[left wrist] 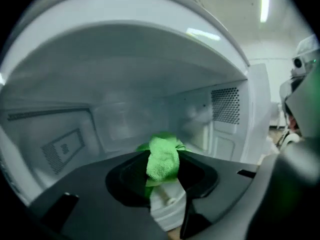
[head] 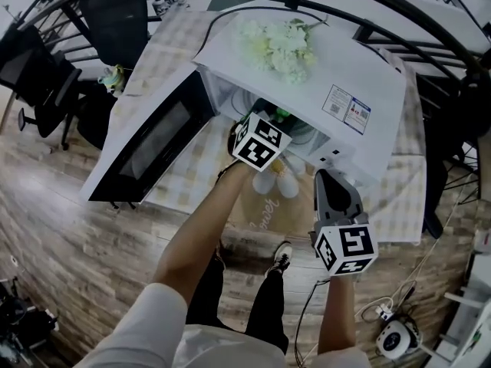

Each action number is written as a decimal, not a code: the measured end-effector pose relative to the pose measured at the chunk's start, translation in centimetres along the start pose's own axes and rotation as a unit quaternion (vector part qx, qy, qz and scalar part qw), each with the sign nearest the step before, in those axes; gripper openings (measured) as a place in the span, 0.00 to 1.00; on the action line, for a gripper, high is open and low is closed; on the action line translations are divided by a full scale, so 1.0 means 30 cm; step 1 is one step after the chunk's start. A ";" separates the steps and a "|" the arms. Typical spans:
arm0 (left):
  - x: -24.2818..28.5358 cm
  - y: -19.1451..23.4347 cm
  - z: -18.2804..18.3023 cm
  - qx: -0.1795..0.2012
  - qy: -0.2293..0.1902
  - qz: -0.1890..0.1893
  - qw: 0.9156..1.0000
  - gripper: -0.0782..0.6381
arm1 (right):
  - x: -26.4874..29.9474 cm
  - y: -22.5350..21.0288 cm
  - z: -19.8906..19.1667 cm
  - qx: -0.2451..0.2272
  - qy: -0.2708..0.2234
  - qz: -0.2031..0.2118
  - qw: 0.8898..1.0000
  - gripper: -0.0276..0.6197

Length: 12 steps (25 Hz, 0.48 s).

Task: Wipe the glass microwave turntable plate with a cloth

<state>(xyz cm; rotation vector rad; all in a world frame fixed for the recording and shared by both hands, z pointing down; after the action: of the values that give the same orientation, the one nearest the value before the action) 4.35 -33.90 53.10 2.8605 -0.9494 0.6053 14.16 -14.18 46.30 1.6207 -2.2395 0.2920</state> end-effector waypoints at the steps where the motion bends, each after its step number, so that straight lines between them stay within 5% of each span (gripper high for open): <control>1: -0.016 0.049 -0.003 0.009 0.002 0.041 0.999 0.33 | 0.000 0.004 0.000 -0.001 0.000 -0.001 1.000 0.06; 4: -0.056 0.197 -0.051 -0.006 0.029 0.143 0.989 0.33 | -0.012 0.017 0.000 0.003 -0.004 -0.005 1.000 0.06; 6: -0.066 0.270 -0.092 -0.046 0.054 0.172 0.982 0.33 | -0.015 0.022 -0.001 0.007 -0.008 -0.003 1.000 0.06; 9: -0.046 0.294 -0.138 -0.081 0.076 0.170 0.979 0.33 | -0.020 0.035 -0.010 0.008 -0.010 -0.004 1.000 0.06; 12: -0.031 0.257 -0.151 -0.046 0.086 0.150 0.984 0.33 | -0.036 0.056 -0.016 0.011 -0.007 -0.003 1.000 0.06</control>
<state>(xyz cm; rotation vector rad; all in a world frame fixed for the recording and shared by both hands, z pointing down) -2.43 -38.77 56.45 2.5537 -1.3501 0.7932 12.94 -12.52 46.37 1.6463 -2.2490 0.3061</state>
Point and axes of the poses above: the fingertips, and each gripper's own axes: x forward along the fingers, y to its left, z out of its top, the point moved 8 cm from there along -x, backward along the fingers, and after that the axes turned 4 degrees about -x, right-handed, at the moved point
